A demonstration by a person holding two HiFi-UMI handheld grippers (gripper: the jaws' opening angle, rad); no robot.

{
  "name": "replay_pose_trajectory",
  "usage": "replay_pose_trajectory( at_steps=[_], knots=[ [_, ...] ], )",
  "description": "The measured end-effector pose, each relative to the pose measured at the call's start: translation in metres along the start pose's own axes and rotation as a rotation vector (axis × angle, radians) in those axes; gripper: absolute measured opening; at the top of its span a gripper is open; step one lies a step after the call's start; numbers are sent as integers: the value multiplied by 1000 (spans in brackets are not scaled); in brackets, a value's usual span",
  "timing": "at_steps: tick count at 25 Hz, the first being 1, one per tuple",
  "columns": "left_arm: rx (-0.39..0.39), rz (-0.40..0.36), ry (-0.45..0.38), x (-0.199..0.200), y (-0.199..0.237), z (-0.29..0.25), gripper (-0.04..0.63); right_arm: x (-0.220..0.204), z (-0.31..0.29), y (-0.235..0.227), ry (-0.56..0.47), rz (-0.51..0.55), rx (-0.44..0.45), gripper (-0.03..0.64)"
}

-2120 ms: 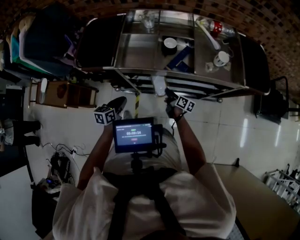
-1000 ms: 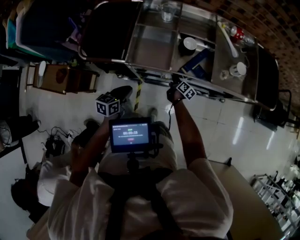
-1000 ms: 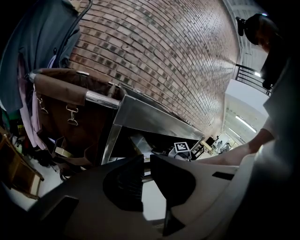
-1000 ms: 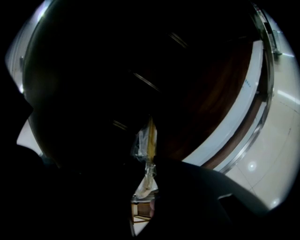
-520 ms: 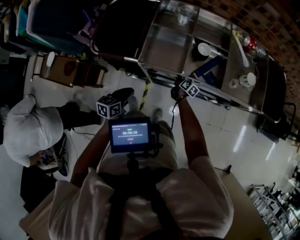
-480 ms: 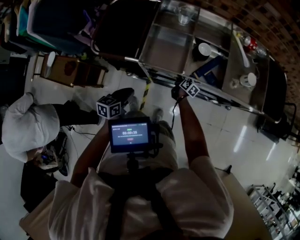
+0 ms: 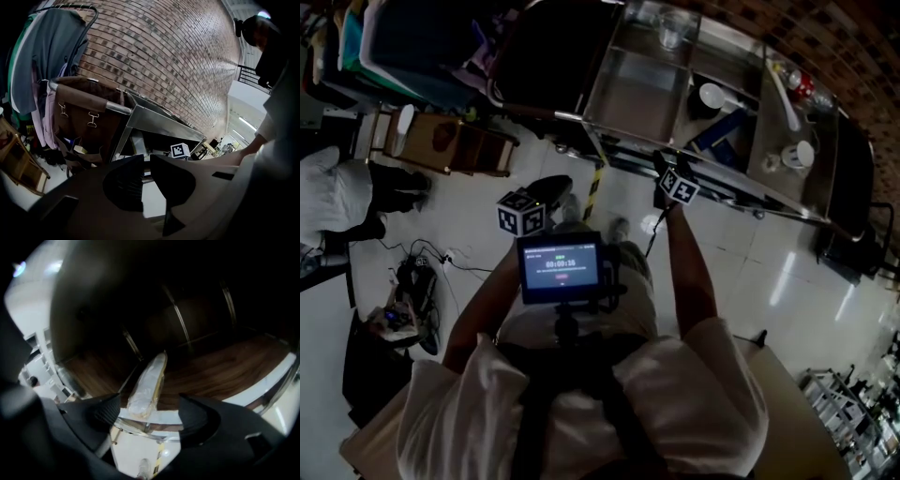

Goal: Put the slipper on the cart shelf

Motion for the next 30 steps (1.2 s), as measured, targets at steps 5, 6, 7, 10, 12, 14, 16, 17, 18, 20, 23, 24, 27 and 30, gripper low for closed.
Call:
replay_pose_trajectory(
  at_steps=[5, 6, 7, 10, 12, 14, 16, 17, 18, 20, 23, 24, 27, 30],
  knots=[
    [-16, -15, -2, -5, -5, 2, 26, -7, 64, 13, -46, 20, 67, 410],
    [-19, -20, -3, -5, -7, 4, 26, -8, 79, 16, -57, 7, 90, 407],
    [-23, -24, -5, -5, -8, 5, 26, -9, 96, 19, -73, -12, 116, 399],
    [-30, -13, -28, -6, -12, 7, 26, -2, 149, 25, -148, -59, 182, 366],
    [-34, 4, -45, -9, -12, 8, 26, 6, 180, 29, -206, -50, 213, 320],
    [-43, 9, -48, -11, -11, 7, 26, 16, 203, 38, -249, -7, 234, 297],
    [-57, 4, -43, -13, -7, 4, 26, 26, 219, 50, -278, 41, 249, 279],
    [-64, 2, -40, -13, -7, 2, 26, 30, 227, 55, -290, 57, 257, 276],
    [-72, -1, -39, -15, -10, 1, 26, 35, 235, 57, -302, 69, 265, 273],
    [-80, -17, -45, -18, -24, -3, 26, 44, 258, 58, -329, 89, 280, 262],
    [-71, -81, -78, -17, -44, -4, 3, 57, 292, 63, -359, 140, 280, 262],
    [-65, -103, -92, -15, -48, -4, 0, 61, 302, 67, -365, 166, 275, 256],
    [-50, -144, -123, -11, -56, -4, 0, 67, 326, 74, -377, 248, 256, 254],
    [-43, -168, -147, -9, -63, -4, 0, 63, 344, 71, -397, 295, 242, 233]
  ],
)
Point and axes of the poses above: the fingertips, and each gripper's own axes: z backward along the fingers, y to its left, x out of its top, the point moved 6 cm from there along z, backward along the fingers, and after that the axes turned 5 degrees about -z, right-handed, at the moved point
